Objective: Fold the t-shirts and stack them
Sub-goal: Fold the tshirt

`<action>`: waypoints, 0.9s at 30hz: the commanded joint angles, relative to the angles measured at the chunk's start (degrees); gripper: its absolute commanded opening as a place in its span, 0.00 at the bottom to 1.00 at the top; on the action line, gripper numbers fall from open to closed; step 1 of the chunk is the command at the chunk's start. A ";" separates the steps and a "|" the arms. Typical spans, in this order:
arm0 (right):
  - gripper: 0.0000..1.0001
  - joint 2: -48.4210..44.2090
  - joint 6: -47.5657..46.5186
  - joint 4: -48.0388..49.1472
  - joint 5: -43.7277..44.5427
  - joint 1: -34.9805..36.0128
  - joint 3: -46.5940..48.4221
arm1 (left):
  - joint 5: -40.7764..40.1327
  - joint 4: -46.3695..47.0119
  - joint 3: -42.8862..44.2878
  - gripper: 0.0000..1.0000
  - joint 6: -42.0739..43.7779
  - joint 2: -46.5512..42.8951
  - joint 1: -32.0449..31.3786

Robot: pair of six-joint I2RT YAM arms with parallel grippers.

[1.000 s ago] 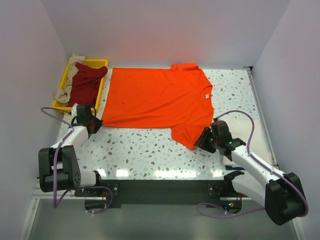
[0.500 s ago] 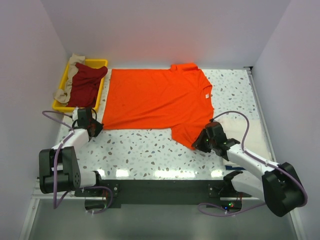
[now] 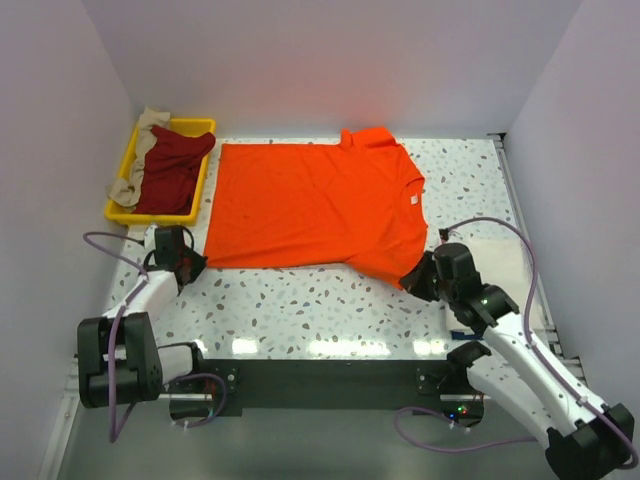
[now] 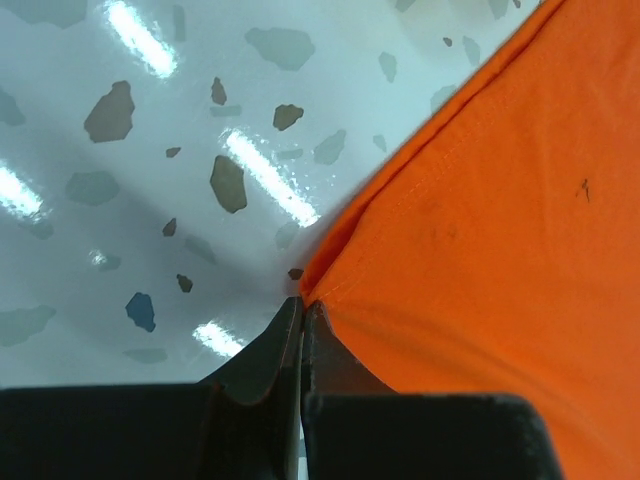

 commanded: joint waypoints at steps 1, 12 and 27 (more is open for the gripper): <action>0.00 -5.12 -2.10 -11.50 0.33 0.22 1.28 | -1.73 -0.47 -2.01 0.00 1.66 -3.87 0.43; 0.00 -18.50 -1.40 -26.44 -1.61 0.21 3.56 | -6.04 -13.03 -4.48 0.00 0.52 -20.48 0.43; 0.00 16.98 -9.04 -8.62 3.93 0.13 19.54 | -2.79 -7.07 10.09 0.00 0.52 -1.43 -1.77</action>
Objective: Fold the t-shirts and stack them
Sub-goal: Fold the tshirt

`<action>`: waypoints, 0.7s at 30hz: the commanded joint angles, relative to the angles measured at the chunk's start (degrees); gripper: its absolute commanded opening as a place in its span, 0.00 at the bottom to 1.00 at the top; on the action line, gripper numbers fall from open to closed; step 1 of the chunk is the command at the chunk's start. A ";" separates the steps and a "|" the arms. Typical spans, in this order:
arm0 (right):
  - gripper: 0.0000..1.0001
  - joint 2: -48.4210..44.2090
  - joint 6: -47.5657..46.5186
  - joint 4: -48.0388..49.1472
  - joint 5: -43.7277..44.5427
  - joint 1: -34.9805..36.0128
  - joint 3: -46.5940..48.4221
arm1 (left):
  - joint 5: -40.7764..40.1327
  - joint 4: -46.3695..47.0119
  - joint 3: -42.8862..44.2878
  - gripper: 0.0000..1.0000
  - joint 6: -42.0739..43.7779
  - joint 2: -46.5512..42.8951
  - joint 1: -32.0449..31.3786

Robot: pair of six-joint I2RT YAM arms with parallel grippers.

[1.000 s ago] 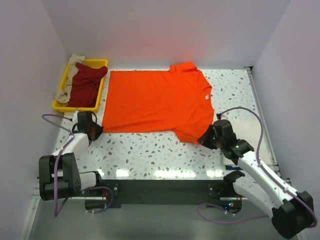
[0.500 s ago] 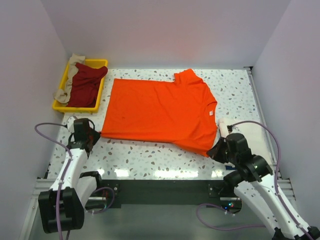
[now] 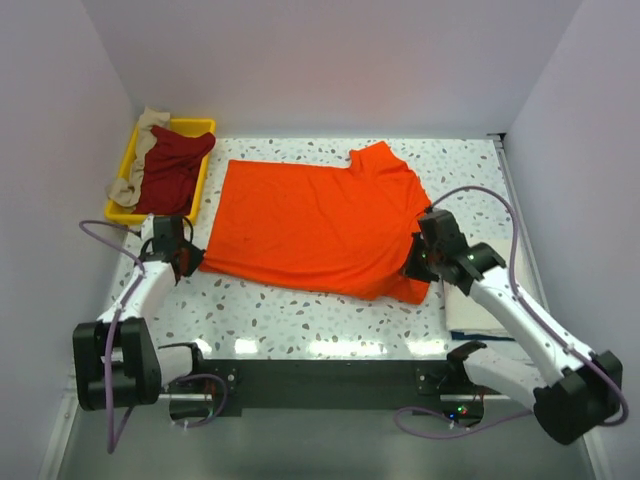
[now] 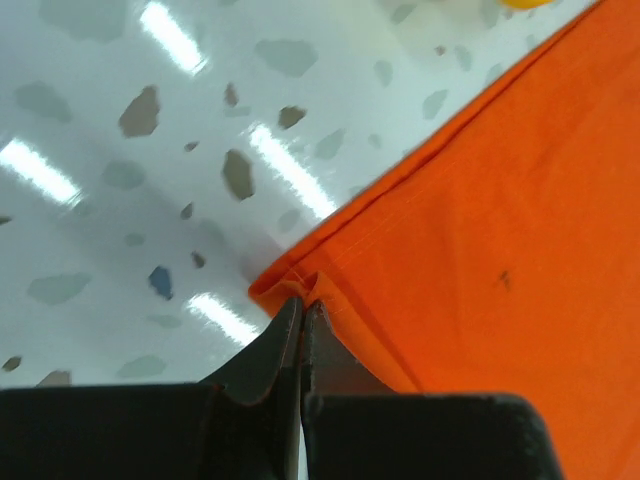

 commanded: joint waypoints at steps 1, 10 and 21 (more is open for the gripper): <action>0.00 8.19 -3.69 7.78 2.95 -0.13 7.02 | 0.21 4.69 7.24 0.00 0.10 4.02 -1.48; 0.00 25.43 -6.33 12.97 -1.26 -6.01 17.58 | -0.41 4.35 18.76 0.00 -0.69 18.17 -2.90; 0.00 34.31 -8.00 12.80 -3.82 -9.98 26.73 | 0.38 4.43 25.18 0.00 -0.78 24.33 -3.51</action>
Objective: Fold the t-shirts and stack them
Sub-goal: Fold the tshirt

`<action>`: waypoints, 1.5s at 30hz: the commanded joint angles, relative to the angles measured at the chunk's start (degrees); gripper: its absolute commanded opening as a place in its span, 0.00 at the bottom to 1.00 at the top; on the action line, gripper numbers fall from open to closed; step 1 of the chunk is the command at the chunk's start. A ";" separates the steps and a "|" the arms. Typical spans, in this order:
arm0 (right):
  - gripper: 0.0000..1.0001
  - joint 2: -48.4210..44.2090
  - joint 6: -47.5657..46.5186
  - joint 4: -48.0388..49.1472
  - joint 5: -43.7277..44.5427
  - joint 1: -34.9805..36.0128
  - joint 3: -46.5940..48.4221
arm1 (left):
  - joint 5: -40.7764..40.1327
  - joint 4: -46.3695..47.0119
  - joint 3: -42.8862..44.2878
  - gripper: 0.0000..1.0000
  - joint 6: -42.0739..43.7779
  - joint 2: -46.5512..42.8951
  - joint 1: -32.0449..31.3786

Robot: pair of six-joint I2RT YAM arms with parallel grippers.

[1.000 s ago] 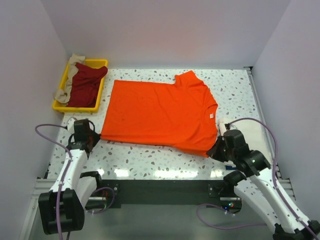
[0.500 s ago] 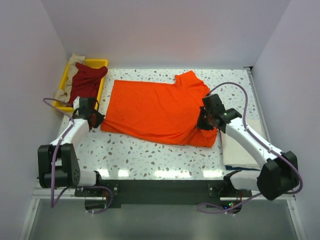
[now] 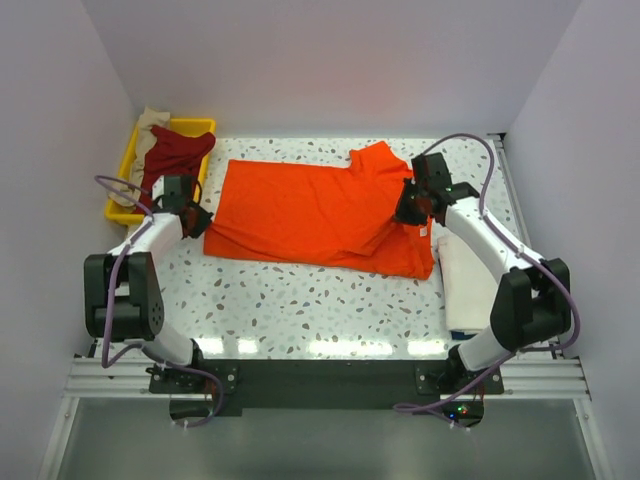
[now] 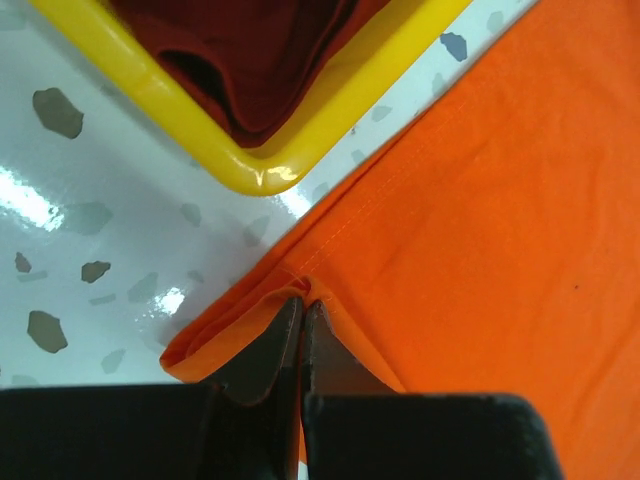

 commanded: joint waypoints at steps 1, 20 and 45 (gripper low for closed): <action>0.00 1.28 -1.62 1.54 -1.04 -0.69 3.71 | -0.03 1.77 3.59 0.00 -0.50 1.73 -0.32; 0.00 5.07 -3.55 2.60 -0.69 -4.29 6.98 | 1.28 2.47 8.25 0.00 0.47 5.87 -0.67; 0.00 5.68 -3.20 4.71 -2.80 -8.25 5.03 | 1.20 2.73 12.38 0.06 1.00 10.96 -2.08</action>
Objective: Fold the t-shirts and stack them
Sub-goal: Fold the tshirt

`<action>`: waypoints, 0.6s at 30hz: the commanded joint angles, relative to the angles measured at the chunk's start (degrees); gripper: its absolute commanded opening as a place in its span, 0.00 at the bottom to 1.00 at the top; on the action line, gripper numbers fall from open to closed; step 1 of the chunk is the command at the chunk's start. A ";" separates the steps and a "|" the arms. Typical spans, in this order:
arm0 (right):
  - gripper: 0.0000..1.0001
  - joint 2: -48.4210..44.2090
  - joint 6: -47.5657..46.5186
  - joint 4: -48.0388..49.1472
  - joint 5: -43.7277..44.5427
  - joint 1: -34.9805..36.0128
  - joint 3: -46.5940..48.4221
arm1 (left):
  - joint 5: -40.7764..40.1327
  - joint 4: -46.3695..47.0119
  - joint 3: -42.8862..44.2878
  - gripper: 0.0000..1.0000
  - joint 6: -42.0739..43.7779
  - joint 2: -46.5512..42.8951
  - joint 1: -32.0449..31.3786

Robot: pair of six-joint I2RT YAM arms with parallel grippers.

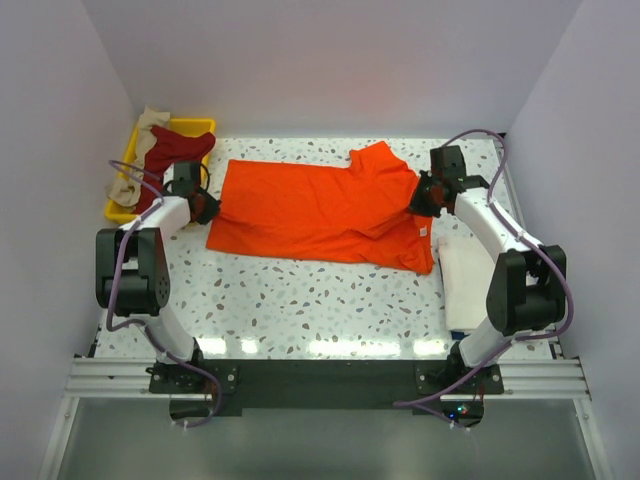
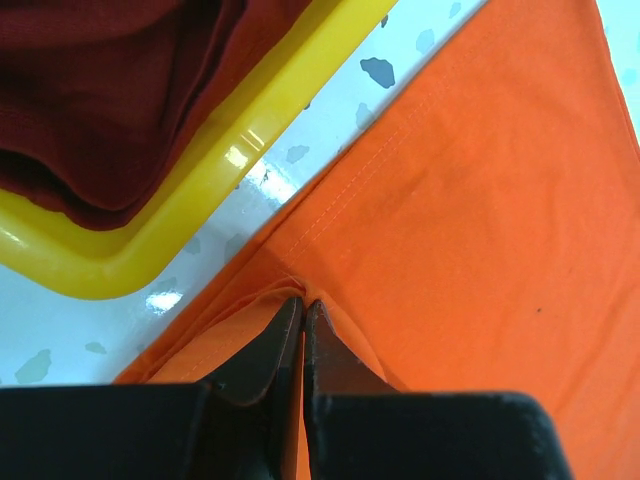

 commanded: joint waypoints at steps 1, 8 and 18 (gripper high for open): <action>0.00 0.39 -0.71 2.02 -1.29 -0.30 2.67 | -0.70 1.73 2.76 0.06 0.87 0.43 -0.22; 0.00 2.59 -0.80 0.97 -1.03 -0.30 5.67 | -1.05 1.82 3.29 0.09 0.87 1.92 -0.22; 0.00 3.82 -0.80 1.32 -0.50 -0.38 6.73 | -1.49 1.82 3.56 0.09 0.96 2.45 -0.31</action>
